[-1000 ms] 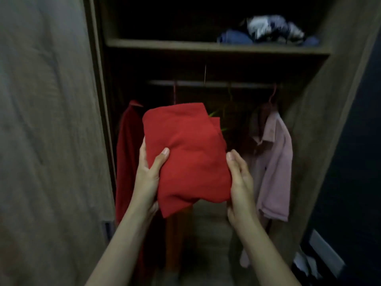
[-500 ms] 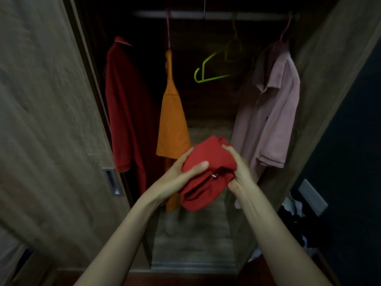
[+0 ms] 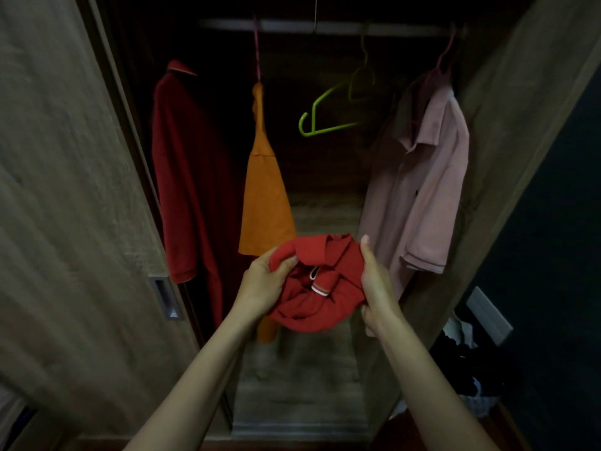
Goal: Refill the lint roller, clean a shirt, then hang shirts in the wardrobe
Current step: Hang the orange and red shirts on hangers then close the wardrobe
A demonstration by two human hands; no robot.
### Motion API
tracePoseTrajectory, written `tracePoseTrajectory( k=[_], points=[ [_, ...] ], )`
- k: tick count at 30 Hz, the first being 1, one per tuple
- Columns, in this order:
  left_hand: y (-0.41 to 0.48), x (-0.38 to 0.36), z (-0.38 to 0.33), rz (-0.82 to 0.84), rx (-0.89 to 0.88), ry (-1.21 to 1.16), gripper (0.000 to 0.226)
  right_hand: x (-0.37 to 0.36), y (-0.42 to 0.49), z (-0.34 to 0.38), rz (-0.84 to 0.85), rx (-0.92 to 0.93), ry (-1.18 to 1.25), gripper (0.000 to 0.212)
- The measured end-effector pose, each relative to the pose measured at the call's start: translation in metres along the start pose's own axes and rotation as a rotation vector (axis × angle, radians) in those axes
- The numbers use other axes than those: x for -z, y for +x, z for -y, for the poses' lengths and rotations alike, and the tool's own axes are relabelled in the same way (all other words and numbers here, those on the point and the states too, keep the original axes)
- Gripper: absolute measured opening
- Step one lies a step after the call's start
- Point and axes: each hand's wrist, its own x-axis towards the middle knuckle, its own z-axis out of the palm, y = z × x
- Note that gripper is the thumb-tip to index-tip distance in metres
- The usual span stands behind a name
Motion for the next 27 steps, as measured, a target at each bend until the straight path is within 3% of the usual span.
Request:
tracePoseTrajectory(
  k=[8,13,16,20,23,27],
  points=[
    [0.006,-0.005,-0.012,-0.105,0.051,-0.254,0.016,0.021,-0.003,0.002,0.034,0.447,-0.22,0.003],
    [0.01,-0.007,-0.015,-0.192,-0.009,-0.202,0.019,0.021,-0.017,0.012,0.077,0.533,-0.234,0.063],
    [0.009,-0.012,-0.019,-0.202,-0.038,-0.156,0.023,0.02,-0.017,0.014,-0.01,0.683,-0.429,0.073],
    [0.007,-0.017,-0.022,-0.199,-0.027,-0.154,0.022,0.015,-0.004,0.013,-0.022,0.863,-0.419,0.041],
    [0.004,-0.019,-0.025,-0.186,-0.036,-0.152,0.021,0.014,0.005,0.013,-0.02,0.873,-0.36,0.015],
    [0.0,-0.016,-0.032,-0.186,-0.049,-0.135,0.024,0.018,0.015,0.016,-0.105,0.841,-0.285,0.021]
  ],
)
